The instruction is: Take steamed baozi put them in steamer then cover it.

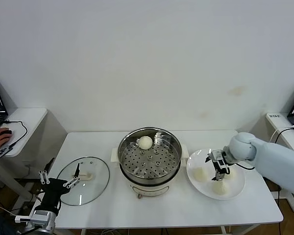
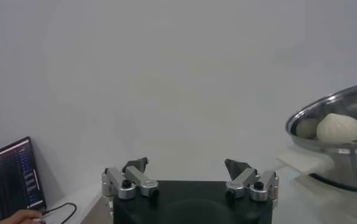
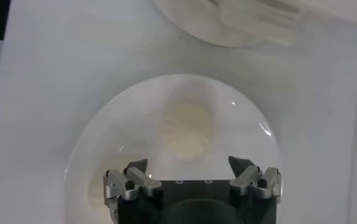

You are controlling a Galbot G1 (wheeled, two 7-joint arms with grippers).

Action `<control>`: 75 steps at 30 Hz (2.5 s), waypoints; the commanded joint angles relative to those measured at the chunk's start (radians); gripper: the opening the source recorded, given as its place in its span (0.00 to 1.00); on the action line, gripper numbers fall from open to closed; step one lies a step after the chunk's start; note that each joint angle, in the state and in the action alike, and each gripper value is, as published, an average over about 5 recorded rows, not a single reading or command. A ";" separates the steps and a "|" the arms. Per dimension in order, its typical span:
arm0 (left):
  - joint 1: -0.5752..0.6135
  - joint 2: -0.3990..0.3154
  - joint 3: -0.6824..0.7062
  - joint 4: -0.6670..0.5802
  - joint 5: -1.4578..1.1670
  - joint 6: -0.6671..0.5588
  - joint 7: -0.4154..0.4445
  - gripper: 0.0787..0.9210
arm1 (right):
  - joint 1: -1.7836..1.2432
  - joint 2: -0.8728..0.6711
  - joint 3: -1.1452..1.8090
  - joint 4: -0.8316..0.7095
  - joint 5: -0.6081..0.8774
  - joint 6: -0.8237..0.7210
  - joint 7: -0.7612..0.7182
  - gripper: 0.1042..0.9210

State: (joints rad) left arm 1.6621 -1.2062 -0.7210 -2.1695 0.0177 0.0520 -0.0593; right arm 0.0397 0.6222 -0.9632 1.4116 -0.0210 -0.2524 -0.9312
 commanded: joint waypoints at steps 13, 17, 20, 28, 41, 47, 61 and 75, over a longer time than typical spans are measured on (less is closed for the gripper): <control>0.002 -0.004 -0.010 0.001 0.000 -0.002 0.001 0.88 | -0.088 0.151 0.050 -0.121 -0.038 -0.011 0.013 0.80; 0.002 -0.006 -0.009 0.001 0.000 -0.003 0.001 0.88 | -0.078 0.146 0.048 -0.117 -0.044 -0.021 0.004 0.74; 0.002 -0.007 -0.009 0.002 -0.001 -0.003 0.001 0.88 | -0.060 0.135 0.046 -0.113 -0.045 -0.022 -0.008 0.65; 0.000 -0.007 -0.009 0.005 -0.005 -0.003 0.001 0.88 | 0.064 0.050 0.027 -0.066 -0.021 -0.020 -0.091 0.58; -0.007 0.005 0.005 -0.013 -0.013 -0.001 0.004 0.88 | 0.551 -0.056 -0.216 0.099 0.200 -0.070 -0.140 0.59; -0.016 0.012 0.011 -0.016 -0.021 -0.002 0.004 0.88 | 0.749 0.051 -0.335 0.165 0.357 -0.137 -0.091 0.59; -0.032 0.006 -0.009 -0.018 -0.026 -0.006 0.005 0.88 | 0.616 0.501 -0.313 0.097 0.593 -0.317 0.088 0.61; -0.032 -0.014 -0.024 -0.028 -0.028 -0.006 0.005 0.88 | 0.399 0.669 -0.293 -0.080 0.536 -0.390 0.175 0.61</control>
State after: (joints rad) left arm 1.6318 -1.2162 -0.7443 -2.2001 -0.0101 0.0456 -0.0543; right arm 0.5378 1.1505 -1.2577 1.4170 0.4940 -0.5917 -0.8207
